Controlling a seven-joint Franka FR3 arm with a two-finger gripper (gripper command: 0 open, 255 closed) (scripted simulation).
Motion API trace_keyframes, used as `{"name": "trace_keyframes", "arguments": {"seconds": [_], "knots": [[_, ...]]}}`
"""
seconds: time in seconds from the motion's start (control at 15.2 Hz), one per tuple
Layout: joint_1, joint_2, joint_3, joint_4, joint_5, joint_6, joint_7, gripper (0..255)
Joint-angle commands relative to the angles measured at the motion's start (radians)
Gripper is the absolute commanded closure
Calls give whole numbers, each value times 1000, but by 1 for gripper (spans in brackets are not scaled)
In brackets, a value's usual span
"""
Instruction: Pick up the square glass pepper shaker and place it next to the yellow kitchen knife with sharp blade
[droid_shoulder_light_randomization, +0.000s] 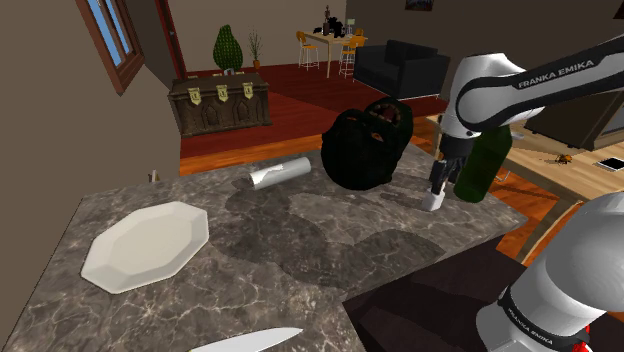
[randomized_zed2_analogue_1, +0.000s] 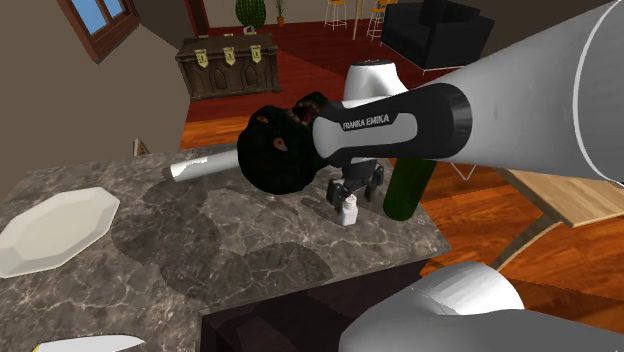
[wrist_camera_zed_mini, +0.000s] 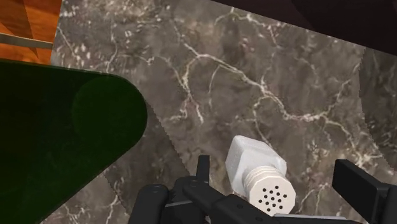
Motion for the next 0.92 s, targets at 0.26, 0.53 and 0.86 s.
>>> {"name": "trace_keyframes", "arguments": {"seconds": [0.26,0.53,0.86], "knots": [[-1,39,-12,-42,-8,81,0,0],[-1,39,-12,-42,-8,81,0,0],[-1,38,-12,-42,-8,80,0,255]]}}
